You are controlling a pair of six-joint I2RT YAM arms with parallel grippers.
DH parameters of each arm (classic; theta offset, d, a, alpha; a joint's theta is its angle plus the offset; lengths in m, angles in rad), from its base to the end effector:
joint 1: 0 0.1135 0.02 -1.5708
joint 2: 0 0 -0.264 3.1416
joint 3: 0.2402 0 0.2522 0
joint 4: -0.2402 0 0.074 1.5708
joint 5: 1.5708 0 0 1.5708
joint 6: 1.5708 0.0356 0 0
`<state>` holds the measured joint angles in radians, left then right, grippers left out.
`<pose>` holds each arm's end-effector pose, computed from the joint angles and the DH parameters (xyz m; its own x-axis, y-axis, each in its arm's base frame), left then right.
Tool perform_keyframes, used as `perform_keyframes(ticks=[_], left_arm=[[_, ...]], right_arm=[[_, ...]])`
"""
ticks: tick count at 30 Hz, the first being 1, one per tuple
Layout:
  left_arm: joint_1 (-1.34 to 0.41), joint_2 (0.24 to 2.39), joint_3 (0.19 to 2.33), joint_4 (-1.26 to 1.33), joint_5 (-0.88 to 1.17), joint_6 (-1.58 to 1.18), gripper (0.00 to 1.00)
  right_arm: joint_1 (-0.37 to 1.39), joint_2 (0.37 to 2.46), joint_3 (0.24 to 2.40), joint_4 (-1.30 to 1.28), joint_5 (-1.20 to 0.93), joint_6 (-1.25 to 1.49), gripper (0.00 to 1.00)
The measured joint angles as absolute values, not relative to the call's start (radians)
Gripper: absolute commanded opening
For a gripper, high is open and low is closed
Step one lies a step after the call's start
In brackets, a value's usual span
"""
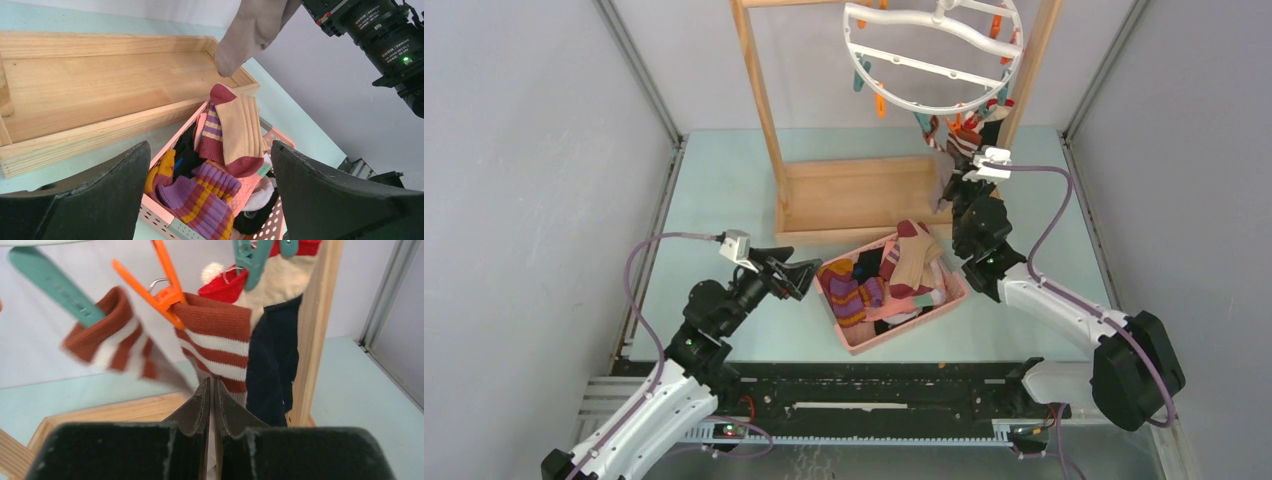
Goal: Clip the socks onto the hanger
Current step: Adjust the hanger on the clothesline.
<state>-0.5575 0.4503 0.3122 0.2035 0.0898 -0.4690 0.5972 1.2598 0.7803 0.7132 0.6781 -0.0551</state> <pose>0.1192 -0.0781 0.2613 -0.2230 -0.3914 -0.8928 0.5628 0.6960 -0.4458 0.2467 0.1408 0.3286 0.1875 0.0757 -0.9793 0.0772 0.9928 0.0915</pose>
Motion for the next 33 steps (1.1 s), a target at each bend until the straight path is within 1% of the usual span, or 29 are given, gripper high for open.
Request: perform_keyframes(ticks=[10, 15, 16, 18, 22, 24, 26, 30, 33], left_arm=[[-0.558, 0.468, 0.312, 0.224, 0.116, -0.482, 0.93], [-0.558, 0.478, 0.312, 0.231, 0.123, -0.486, 0.93], [-0.558, 0.478, 0.312, 0.231, 0.125, -0.489, 0.93], [-0.558, 0.479, 0.312, 0.232, 0.129, -0.49, 0.93], [-0.558, 0.479, 0.312, 0.236, 0.135, -0.49, 0.93], [-0.558, 0.479, 0.312, 0.239, 0.135, -0.489, 0.93], [-0.558, 0.478, 0.312, 0.239, 0.136, -0.489, 0.93], [-0.558, 0.477, 0.312, 0.242, 0.137, -0.488, 0.93], [-0.558, 0.477, 0.312, 0.245, 0.139, -0.487, 0.93]], right_arm=[[0.495, 1.193, 0.78, 0.598, 0.606, 0.037, 0.12], [0.484, 1.185, 0.78, 0.568, 0.548, 0.066, 0.18], [0.484, 1.185, 0.78, 0.563, 0.534, 0.071, 0.2], [0.484, 1.185, 0.779, 0.554, 0.509, 0.076, 0.29], [0.484, 1.182, 0.778, 0.534, 0.442, 0.084, 0.52], [0.48, 1.165, 0.777, 0.508, 0.395, 0.084, 0.65], [0.474, 1.134, 0.766, 0.487, 0.339, 0.08, 0.73], [0.449, 1.027, 0.714, 0.448, 0.186, 0.051, 0.81], [0.437, 0.999, 0.711, 0.437, 0.112, 0.029, 0.82]])
